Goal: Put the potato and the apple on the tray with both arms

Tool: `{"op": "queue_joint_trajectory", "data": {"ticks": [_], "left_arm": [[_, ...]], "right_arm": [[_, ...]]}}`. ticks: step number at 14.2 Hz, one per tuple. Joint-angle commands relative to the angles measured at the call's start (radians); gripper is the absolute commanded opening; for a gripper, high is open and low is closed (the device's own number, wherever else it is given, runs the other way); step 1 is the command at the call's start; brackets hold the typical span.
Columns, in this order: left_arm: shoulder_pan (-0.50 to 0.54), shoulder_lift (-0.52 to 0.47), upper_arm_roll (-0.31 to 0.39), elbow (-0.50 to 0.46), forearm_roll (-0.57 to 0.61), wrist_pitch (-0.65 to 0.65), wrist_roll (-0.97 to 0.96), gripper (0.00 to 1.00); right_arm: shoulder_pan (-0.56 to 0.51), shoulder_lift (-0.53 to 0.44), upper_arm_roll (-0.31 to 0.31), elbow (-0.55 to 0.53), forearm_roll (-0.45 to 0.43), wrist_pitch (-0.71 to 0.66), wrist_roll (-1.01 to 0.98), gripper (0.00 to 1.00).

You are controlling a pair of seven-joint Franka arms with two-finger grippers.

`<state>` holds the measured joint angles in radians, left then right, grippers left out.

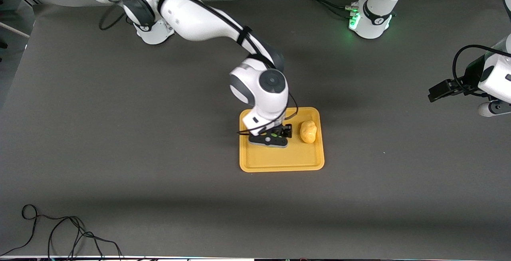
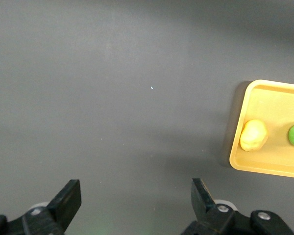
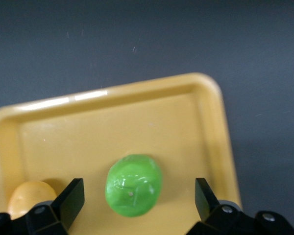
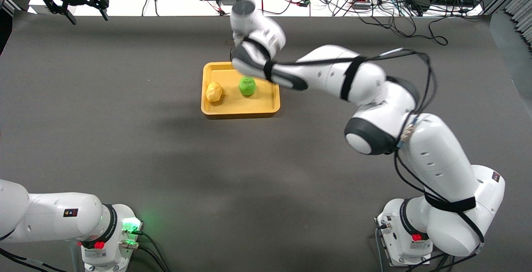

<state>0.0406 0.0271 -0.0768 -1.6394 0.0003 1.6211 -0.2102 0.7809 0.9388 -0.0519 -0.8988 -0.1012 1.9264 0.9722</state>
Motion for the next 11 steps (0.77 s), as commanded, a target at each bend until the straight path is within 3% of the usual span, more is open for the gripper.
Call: {"op": "queue_joint_trajectory", "data": {"ticks": [1, 4, 9, 11], "left_arm": [[-0.004, -0.013, 0.008, -0.010, 0.009, 0.013, 0.031, 1.00], [-0.004, -0.015, 0.008, -0.010, 0.009, 0.017, 0.032, 1.00], [-0.004, -0.015, 0.008, -0.010, 0.015, 0.013, 0.040, 1.00], [-0.004, -0.013, 0.009, -0.010, 0.015, 0.019, 0.044, 1.00]], "right_arm": [[-0.057, -0.159, 0.007, -0.049, -0.014, -0.139, -0.075, 1.00], [-0.147, -0.335, -0.023, -0.188, -0.008, -0.239, -0.278, 1.00], [-0.372, -0.700, -0.025, -0.618, 0.047, -0.163, -0.623, 1.00], [-0.490, -0.788, -0.023, -0.712, 0.072, -0.152, -0.787, 1.00]]}}
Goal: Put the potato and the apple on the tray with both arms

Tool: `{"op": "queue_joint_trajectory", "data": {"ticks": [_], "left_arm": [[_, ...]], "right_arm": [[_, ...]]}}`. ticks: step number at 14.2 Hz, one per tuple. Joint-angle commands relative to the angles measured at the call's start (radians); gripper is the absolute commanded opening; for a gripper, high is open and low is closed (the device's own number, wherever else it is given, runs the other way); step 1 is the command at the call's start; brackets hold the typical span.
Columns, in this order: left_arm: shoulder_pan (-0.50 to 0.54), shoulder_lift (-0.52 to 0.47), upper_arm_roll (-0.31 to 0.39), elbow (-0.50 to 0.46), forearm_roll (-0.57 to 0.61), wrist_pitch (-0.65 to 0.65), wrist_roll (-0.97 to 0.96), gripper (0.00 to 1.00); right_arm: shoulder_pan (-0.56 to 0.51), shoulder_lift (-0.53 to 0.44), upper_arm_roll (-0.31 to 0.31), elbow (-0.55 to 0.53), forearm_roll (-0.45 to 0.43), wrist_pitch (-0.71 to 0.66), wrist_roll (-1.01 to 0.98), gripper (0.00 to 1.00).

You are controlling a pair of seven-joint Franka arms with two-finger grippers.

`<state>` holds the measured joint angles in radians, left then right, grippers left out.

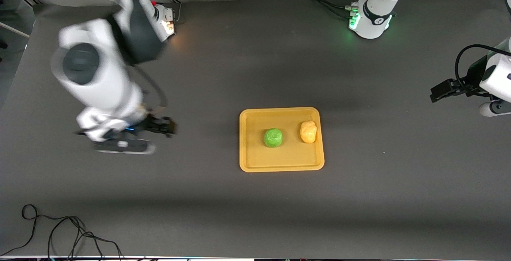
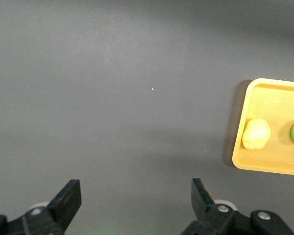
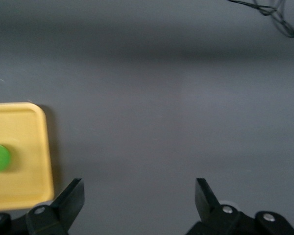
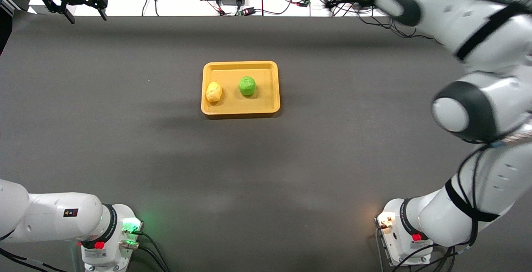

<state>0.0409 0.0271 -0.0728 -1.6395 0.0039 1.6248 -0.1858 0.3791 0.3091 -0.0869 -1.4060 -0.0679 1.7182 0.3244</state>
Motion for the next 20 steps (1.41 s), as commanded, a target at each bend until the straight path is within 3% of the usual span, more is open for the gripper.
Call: {"op": "queue_joint_trajectory", "data": {"ticks": [1, 5, 8, 12, 20], "left_arm": [[-0.003, -0.013, 0.005, -0.009, 0.011, 0.024, 0.031, 1.00], [-0.003, -0.013, 0.007, -0.009, 0.011, 0.041, 0.037, 1.00], [-0.003, -0.013, 0.007, -0.009, 0.011, 0.041, 0.039, 1.00], [-0.003, -0.013, 0.007, -0.009, 0.011, 0.036, 0.039, 1.00], [0.000, -0.013, 0.007, -0.009, 0.011, 0.033, 0.039, 1.00]], "right_arm": [[-0.144, -0.189, 0.012, -0.229, 0.042, 0.051, -0.200, 1.00], [-0.311, -0.272, 0.015, -0.301, 0.042, 0.038, -0.343, 1.00], [-0.365, -0.292, 0.013, -0.286, 0.042, -0.012, -0.386, 1.00], [-0.364, -0.288, 0.000, -0.222, 0.039, -0.106, -0.386, 1.00], [-0.364, -0.288, -0.004, -0.218, 0.043, -0.199, -0.378, 1.00]]}}
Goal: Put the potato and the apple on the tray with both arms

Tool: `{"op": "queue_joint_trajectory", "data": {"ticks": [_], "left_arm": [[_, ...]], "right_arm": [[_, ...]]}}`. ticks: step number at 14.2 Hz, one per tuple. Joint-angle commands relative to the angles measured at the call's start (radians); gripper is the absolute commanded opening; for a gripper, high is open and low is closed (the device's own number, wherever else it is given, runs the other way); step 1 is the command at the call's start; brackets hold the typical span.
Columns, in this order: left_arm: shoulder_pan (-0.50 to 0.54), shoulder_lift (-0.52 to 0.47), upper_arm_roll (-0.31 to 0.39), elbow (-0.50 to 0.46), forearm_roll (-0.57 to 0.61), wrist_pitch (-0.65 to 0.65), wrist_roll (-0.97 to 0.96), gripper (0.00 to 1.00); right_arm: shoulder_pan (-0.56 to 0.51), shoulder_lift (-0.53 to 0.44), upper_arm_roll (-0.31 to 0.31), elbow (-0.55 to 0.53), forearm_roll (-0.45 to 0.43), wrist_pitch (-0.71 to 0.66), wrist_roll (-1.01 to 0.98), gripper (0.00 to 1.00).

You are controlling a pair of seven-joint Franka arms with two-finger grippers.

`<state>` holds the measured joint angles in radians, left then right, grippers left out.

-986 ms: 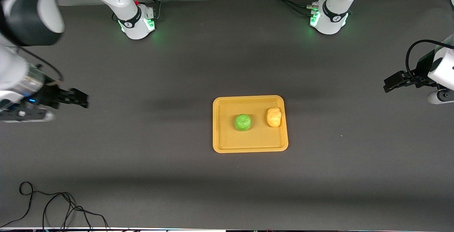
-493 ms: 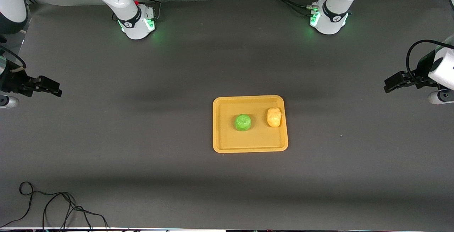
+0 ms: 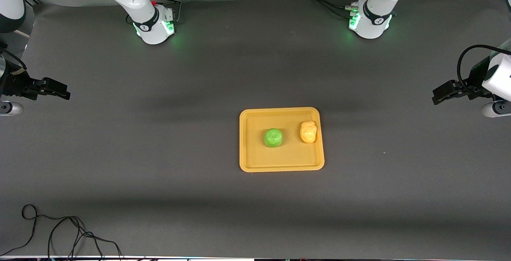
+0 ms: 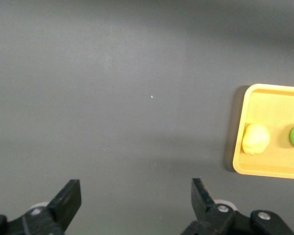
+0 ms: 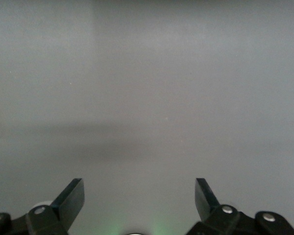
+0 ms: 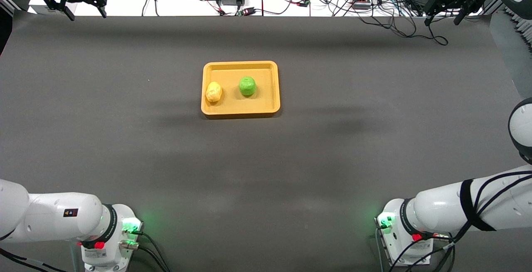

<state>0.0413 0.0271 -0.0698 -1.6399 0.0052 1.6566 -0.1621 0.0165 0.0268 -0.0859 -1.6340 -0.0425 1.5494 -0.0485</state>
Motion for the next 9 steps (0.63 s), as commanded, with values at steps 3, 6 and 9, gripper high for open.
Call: {"op": "queue_joint_trajectory", "data": {"ticks": [3, 6, 9], "left_arm": [[0.000, -0.013, 0.004, -0.009, 0.009, 0.000, 0.015, 1.00], [0.000, -0.013, 0.004, -0.009, 0.009, 0.000, 0.015, 1.00], [0.000, -0.013, 0.005, -0.009, 0.009, 0.000, 0.013, 1.00]], "right_arm": [[-0.001, -0.007, -0.005, 0.022, 0.032, -0.035, 0.034, 1.00], [0.000, -0.002, -0.005, 0.035, 0.044, -0.054, 0.039, 1.00], [-0.001, 0.005, -0.003, 0.048, 0.044, -0.055, 0.036, 1.00]]}}
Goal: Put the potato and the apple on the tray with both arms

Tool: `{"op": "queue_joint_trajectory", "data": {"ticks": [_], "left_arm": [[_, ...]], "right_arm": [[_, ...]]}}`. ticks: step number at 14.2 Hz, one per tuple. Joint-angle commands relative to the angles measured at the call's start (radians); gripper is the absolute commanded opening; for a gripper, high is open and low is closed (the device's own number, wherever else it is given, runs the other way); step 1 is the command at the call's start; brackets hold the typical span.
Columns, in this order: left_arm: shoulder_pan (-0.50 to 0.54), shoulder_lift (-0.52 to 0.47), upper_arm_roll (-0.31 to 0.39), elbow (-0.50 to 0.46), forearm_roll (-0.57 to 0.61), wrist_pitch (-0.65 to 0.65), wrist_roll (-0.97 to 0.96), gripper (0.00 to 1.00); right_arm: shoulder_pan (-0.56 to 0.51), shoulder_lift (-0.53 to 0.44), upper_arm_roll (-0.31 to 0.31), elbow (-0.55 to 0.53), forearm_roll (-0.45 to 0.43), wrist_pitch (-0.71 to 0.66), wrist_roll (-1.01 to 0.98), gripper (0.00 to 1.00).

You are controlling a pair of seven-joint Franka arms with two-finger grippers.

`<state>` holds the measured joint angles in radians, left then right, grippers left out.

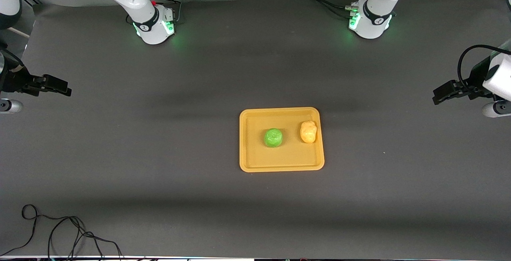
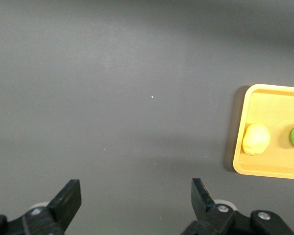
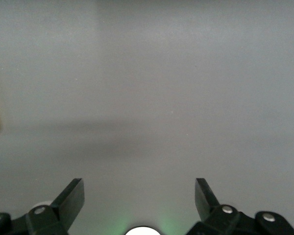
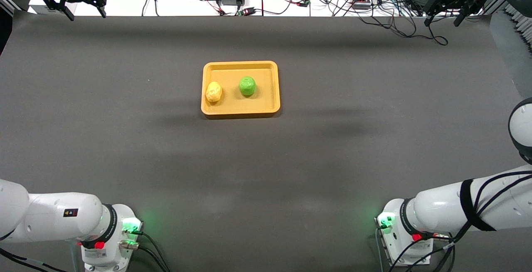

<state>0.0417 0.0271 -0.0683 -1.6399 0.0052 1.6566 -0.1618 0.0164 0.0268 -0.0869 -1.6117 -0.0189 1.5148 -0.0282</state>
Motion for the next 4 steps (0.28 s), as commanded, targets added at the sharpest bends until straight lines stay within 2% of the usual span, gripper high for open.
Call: {"op": "queue_joint_trajectory", "data": {"ticks": [1, 4], "left_arm": [[0.000, -0.013, 0.004, -0.009, 0.009, -0.001, 0.015, 1.00], [0.000, -0.013, 0.004, -0.009, 0.009, -0.001, 0.013, 1.00]], "right_arm": [[-0.001, 0.005, -0.004, 0.026, 0.022, -0.021, 0.022, 1.00], [0.000, 0.002, -0.002, 0.024, 0.022, -0.021, 0.024, 1.00]]}}
